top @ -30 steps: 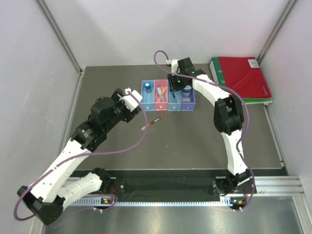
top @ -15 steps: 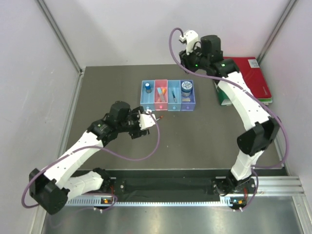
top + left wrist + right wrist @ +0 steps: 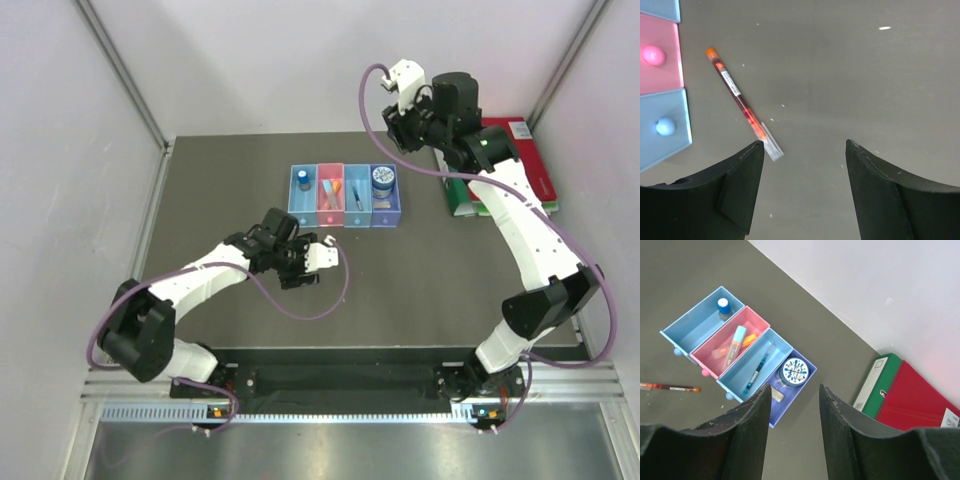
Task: Sort the stationery into containers
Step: Pick up the pen from the center of the board.
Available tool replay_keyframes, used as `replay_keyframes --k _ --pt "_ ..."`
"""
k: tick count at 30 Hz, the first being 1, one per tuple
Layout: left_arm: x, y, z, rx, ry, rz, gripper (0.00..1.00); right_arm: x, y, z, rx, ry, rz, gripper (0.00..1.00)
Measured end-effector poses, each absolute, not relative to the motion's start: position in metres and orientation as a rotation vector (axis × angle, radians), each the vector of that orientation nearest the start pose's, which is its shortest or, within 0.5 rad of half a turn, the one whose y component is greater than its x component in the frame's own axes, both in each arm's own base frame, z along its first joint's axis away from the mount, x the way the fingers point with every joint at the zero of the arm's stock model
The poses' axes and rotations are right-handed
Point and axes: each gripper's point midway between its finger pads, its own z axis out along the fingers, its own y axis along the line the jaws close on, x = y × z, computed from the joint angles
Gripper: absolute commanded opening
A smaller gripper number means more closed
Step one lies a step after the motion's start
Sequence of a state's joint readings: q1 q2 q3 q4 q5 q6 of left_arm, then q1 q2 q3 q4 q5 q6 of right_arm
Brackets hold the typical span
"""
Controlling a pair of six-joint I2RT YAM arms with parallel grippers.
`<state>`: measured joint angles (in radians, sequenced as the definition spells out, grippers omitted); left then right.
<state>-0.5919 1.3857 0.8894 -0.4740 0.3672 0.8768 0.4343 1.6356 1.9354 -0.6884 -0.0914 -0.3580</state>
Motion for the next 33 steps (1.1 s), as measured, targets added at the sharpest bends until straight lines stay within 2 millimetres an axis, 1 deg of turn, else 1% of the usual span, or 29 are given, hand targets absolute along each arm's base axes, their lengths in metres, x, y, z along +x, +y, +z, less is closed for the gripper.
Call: replay_keyframes --k 7,11,14,18,22,23,27,30,33 --pt "0.273 -0.218 0.068 1.789 1.718 -0.308 0.69 0.419 0.194 0.368 -0.816 1.808 0.13 0.44" --pt "0.282 -0.215 0.049 1.793 1.762 -0.297 0.66 0.418 0.193 0.362 -0.821 1.826 0.127 0.44" --pt "0.293 -0.21 0.038 1.781 1.815 -0.279 0.64 0.417 0.192 0.359 -0.827 1.83 0.123 0.44" --pt "0.309 -0.21 0.038 1.744 1.845 -0.248 0.61 0.417 0.189 0.358 -0.826 1.838 0.119 0.44" --pt "0.319 -0.211 0.04 1.719 1.859 -0.225 0.57 0.417 0.187 0.354 -0.824 1.847 0.116 0.44" --pt "0.321 -0.211 0.04 1.713 1.867 -0.224 0.55 0.417 0.185 0.352 -0.824 1.853 0.115 0.44" --pt "0.325 -0.212 0.034 1.723 1.901 -0.234 0.52 0.417 0.184 0.349 -0.824 1.861 0.114 0.44" --pt "0.322 -0.212 0.026 1.759 1.948 -0.261 0.52 0.417 0.183 0.351 -0.821 1.857 0.112 0.44" --pt "0.325 -0.212 0.025 1.779 1.972 -0.273 0.52 0.415 0.182 0.354 -0.822 1.85 0.109 0.44"
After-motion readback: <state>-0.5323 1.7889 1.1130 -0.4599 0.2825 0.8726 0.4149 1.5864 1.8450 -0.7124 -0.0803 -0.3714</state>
